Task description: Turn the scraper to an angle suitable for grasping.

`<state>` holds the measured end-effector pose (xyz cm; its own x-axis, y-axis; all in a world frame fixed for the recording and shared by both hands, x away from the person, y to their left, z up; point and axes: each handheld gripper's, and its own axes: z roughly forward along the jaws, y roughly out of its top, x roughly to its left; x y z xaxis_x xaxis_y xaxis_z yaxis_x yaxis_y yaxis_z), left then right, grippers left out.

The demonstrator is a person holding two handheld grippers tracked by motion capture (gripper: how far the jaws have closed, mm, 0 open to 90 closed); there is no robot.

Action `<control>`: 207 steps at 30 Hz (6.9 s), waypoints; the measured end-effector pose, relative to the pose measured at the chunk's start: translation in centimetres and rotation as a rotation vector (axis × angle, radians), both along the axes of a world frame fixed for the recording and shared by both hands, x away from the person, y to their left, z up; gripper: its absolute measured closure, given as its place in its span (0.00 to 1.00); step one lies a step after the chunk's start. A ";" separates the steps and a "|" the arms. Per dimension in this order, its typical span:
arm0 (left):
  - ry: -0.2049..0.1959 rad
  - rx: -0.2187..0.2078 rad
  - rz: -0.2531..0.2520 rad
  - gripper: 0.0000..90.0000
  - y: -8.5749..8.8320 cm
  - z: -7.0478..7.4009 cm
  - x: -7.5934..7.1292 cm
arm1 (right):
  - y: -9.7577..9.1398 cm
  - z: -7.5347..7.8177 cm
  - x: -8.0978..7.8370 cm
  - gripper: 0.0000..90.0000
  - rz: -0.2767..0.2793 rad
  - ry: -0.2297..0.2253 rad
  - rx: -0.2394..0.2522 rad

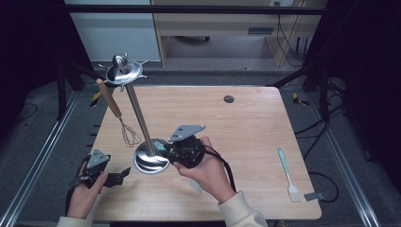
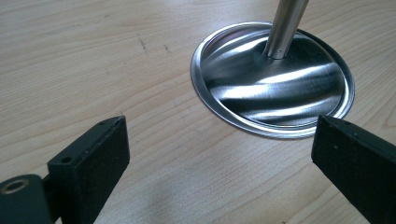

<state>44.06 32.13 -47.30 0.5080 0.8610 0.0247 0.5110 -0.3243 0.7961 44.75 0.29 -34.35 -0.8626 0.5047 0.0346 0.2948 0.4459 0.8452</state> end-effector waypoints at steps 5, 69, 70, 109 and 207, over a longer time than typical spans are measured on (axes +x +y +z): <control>0.000 0.001 -0.001 0.04 0.1 0.1 0.0 | 1.0 1.1 -0.1 0.83 -0.008 -0.033 0.025; -0.012 -0.023 0.011 0.04 0.4 0.4 -0.1 | 3.4 11.1 -3.0 0.83 -0.105 -0.294 0.272; -0.013 -0.024 0.011 0.04 0.4 0.4 -0.1 | 3.4 11.2 -3.0 0.83 -0.107 -0.298 0.274; -0.017 -0.025 0.011 0.04 0.6 0.5 -0.1 | 4.8 13.3 -2.6 0.83 -0.162 -0.349 0.285; -0.015 -0.027 0.004 0.04 0.3 0.5 -0.1 | 6.5 12.7 -3.0 0.74 -0.255 -0.384 0.189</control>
